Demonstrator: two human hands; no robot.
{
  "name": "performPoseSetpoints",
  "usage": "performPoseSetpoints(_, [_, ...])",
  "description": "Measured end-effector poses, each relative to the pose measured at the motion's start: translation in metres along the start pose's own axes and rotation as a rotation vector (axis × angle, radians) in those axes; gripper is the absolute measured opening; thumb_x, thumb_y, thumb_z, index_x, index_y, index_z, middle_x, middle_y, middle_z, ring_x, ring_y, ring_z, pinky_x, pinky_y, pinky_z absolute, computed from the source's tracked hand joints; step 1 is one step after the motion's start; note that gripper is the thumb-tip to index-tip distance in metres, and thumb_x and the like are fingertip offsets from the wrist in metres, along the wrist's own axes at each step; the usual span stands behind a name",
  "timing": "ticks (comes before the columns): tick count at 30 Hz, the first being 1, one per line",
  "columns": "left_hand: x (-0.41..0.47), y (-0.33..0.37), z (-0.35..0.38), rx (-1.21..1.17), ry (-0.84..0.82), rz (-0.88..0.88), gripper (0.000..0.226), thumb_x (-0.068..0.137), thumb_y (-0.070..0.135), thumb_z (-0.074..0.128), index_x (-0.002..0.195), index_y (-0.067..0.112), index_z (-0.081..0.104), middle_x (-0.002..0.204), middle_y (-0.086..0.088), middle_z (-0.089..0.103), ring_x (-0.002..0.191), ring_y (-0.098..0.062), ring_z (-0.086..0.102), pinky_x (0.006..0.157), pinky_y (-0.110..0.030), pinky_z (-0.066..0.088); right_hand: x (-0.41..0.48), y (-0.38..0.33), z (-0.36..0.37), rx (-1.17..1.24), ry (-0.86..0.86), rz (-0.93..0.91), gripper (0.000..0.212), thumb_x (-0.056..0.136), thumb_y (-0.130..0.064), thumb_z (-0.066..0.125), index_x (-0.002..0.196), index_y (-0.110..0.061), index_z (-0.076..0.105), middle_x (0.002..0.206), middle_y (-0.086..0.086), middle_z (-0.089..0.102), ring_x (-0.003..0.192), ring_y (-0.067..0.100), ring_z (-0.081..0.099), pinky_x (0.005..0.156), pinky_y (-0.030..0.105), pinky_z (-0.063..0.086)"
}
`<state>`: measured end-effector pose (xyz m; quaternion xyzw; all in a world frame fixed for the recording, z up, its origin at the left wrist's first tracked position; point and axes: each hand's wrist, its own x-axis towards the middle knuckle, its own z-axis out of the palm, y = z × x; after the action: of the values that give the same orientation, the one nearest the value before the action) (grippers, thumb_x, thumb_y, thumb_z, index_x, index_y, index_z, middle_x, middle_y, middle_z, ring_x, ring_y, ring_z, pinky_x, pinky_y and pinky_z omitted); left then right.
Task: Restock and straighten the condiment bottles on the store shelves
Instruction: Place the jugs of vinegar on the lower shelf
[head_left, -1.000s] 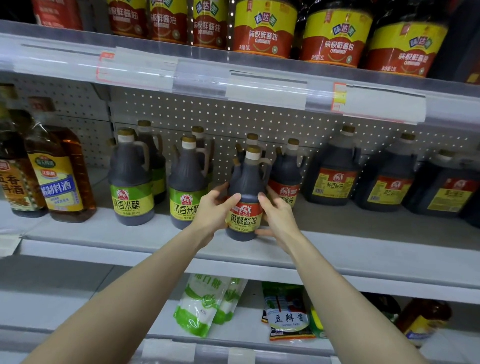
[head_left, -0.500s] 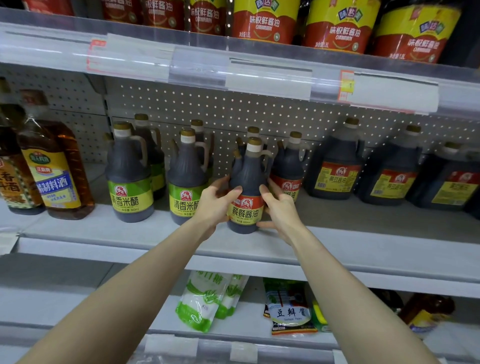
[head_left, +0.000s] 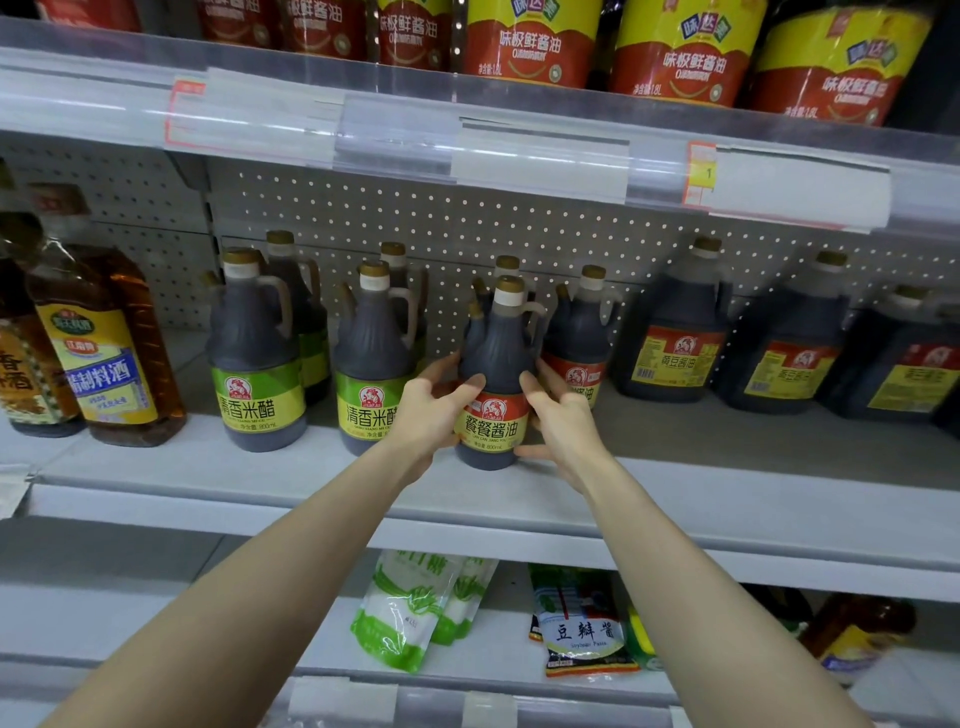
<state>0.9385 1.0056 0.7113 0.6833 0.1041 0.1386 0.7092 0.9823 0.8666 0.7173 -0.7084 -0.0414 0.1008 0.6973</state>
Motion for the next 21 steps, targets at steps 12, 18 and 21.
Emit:
performPoseSetpoints(12, [-0.003, 0.000, 0.005, 0.012, 0.055, 0.017, 0.052, 0.091, 0.024, 0.064, 0.140, 0.017, 0.045, 0.131, -0.005, 0.058, 0.111, -0.023, 0.059, 0.094, -0.047, 0.053, 0.004, -0.002, -0.005, 0.001, -0.033, 0.059, 0.050, 0.097, -0.032, 0.053, 0.146, -0.032, 0.039, 0.147, 0.006, 0.045, 0.131, 0.036, 0.045, 0.096, 0.058, 0.048])
performPoseSetpoints(18, [-0.004, 0.000, 0.007, 0.032, 0.072, 0.032, 0.052, 0.090, 0.026, 0.065, 0.139, 0.017, 0.046, 0.133, -0.006, 0.057, 0.115, -0.026, 0.058, 0.094, -0.050, 0.052, 0.005, -0.004, -0.009, 0.019, -0.062, 0.079, 0.051, 0.097, -0.031, 0.054, 0.145, -0.032, 0.039, 0.148, 0.005, 0.044, 0.132, 0.036, 0.044, 0.098, 0.060, 0.045])
performPoseSetpoints(21, [-0.005, 0.000, 0.008, 0.026, 0.082, 0.032, 0.053, 0.090, 0.026, 0.066, 0.139, 0.017, 0.047, 0.133, -0.006, 0.058, 0.116, -0.026, 0.058, 0.095, -0.050, 0.052, 0.005, -0.005, -0.012, 0.040, -0.075, 0.089, 0.050, 0.097, -0.029, 0.055, 0.144, -0.032, 0.040, 0.148, 0.005, 0.044, 0.132, 0.036, 0.044, 0.099, 0.060, 0.044])
